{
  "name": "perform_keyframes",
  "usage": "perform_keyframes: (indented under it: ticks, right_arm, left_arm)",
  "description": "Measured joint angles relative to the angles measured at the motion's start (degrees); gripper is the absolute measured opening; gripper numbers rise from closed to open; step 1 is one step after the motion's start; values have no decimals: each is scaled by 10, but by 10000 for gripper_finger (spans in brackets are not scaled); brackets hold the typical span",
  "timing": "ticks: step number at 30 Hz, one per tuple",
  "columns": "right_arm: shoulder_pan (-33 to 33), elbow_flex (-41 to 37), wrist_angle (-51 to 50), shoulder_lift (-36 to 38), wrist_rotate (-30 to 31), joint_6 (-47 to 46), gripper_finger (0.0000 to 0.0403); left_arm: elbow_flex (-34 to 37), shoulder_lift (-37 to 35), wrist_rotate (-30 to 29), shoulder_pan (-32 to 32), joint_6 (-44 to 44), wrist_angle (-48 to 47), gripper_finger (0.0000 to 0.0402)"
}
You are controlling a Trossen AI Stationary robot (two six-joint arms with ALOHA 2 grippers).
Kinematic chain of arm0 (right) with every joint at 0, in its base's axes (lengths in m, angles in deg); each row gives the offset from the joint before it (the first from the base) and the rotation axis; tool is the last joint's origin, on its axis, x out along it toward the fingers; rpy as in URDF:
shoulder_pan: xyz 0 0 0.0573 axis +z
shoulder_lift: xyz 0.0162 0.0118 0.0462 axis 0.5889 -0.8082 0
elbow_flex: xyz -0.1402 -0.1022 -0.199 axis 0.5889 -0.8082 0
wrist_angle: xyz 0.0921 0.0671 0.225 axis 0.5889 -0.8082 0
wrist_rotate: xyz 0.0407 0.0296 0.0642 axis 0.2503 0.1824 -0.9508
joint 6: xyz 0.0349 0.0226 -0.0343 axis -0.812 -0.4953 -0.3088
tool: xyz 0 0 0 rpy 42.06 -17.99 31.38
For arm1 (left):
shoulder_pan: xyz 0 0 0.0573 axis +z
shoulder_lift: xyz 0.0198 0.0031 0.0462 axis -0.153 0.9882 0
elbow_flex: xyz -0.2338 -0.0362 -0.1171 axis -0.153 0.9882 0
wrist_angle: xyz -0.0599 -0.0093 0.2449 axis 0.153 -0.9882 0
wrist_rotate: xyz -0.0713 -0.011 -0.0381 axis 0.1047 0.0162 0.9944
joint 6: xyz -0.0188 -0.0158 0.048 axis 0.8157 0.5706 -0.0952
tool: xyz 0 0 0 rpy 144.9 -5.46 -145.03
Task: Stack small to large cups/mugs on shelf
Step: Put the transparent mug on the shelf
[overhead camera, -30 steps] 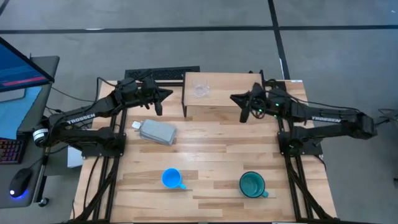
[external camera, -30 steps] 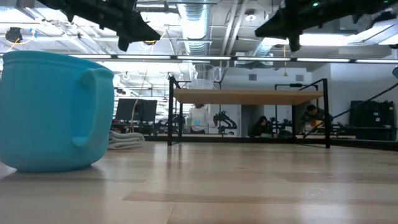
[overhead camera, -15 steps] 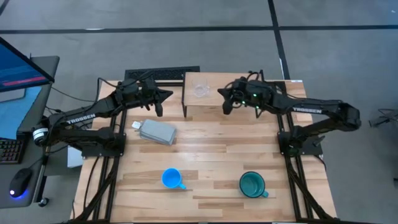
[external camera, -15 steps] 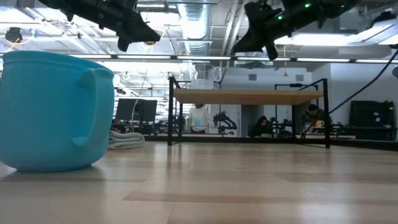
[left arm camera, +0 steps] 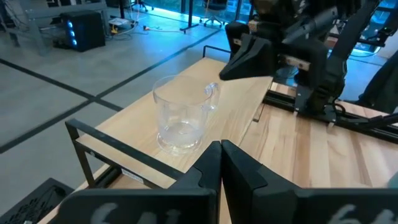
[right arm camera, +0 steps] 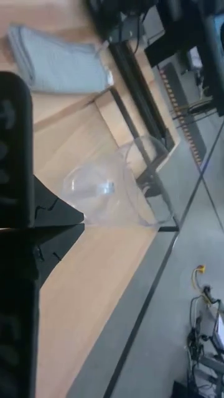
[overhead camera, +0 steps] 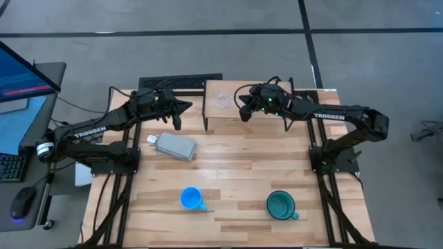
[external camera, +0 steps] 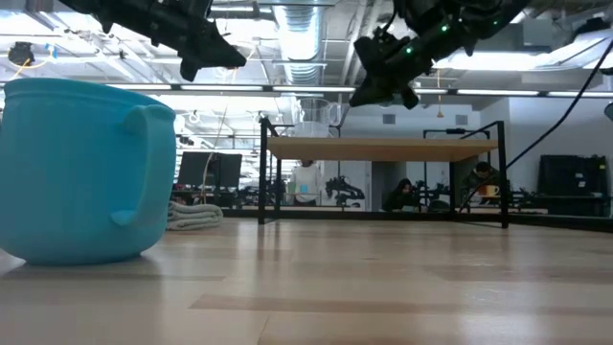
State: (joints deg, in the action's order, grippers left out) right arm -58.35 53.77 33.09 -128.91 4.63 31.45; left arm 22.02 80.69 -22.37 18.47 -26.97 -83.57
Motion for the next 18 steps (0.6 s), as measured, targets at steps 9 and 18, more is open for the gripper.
perform_keyframes:
  ticks: [9,18]
  right_arm:
    - [-8,20,-18,-27,-1,2,2]
    - [-7,20,-20,-28,-18,6,3]
  left_arm:
    - [0,0,0,0,1,1,0]
    - [0,0,-1,0,2,1,0]
